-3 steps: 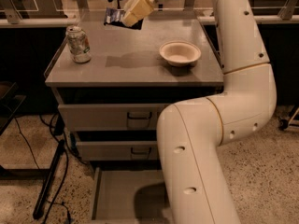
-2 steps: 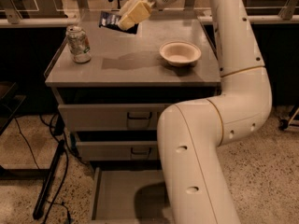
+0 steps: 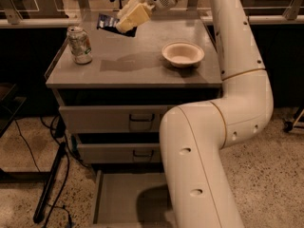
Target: Place rxbar blueberry into bottom drawer
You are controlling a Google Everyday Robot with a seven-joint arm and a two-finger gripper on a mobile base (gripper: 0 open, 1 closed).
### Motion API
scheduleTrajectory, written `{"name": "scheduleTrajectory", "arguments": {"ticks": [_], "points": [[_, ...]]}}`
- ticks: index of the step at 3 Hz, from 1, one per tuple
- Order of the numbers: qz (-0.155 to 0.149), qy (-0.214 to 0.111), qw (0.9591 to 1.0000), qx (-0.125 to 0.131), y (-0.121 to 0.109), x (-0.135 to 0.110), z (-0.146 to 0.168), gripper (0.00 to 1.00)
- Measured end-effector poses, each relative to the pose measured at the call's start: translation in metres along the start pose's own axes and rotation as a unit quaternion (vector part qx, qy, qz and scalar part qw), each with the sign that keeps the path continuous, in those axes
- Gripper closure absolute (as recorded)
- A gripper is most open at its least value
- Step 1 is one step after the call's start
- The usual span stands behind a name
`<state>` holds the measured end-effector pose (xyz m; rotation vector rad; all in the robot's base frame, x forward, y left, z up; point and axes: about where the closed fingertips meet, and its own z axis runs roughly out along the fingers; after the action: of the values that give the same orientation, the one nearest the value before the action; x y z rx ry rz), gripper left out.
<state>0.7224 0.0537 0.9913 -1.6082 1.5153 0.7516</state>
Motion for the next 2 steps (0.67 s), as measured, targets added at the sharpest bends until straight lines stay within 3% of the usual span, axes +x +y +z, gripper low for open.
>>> {"name": "scheduleTrajectory", "arguments": {"ticks": [2], "points": [[0.04,-0.001,0.9989,-0.026,0.0116,0.0099,0.0032,1.0]]}}
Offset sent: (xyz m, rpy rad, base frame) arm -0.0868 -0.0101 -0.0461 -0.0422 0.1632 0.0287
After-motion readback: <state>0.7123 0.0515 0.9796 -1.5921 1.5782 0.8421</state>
